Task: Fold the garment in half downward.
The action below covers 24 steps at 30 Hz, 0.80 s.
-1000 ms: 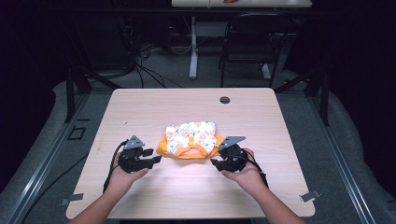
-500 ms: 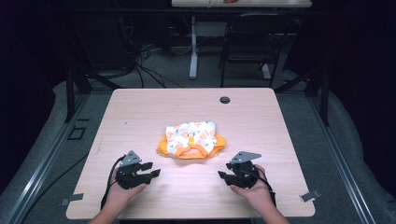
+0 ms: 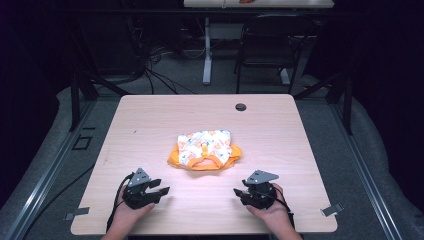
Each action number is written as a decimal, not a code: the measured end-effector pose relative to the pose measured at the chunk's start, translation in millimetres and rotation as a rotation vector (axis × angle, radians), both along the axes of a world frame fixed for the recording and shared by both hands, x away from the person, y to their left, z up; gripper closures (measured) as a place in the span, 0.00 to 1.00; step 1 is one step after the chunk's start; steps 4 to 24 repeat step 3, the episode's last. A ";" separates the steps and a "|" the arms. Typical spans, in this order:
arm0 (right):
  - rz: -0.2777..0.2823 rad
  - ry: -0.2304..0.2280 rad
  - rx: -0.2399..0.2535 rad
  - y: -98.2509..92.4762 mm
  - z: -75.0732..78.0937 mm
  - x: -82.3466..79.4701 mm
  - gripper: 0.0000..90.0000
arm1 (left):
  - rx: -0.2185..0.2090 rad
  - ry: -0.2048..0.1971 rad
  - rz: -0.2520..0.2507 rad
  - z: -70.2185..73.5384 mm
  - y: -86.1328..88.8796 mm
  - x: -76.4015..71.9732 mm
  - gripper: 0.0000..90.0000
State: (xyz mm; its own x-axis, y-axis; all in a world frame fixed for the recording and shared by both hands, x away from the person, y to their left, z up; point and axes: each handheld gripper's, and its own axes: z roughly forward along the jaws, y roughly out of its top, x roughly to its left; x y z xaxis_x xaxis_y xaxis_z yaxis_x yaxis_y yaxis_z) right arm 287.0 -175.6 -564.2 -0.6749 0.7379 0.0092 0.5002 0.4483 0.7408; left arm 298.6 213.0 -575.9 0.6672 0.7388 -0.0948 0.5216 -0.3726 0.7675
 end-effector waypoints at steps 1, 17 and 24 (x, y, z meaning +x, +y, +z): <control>0.007 -0.001 -0.008 1.1 -1.1 0.2 0.58 | 0.003 0.000 -0.006 -0.5 -0.5 0.1 0.56; 0.014 -0.011 -0.016 3.9 -2.4 -0.1 0.58 | 0.007 0.002 -0.004 -1.6 -2.3 -0.1 0.56; 0.014 -0.011 -0.016 3.9 -2.4 -0.1 0.58 | 0.007 0.002 -0.004 -1.6 -2.3 -0.1 0.56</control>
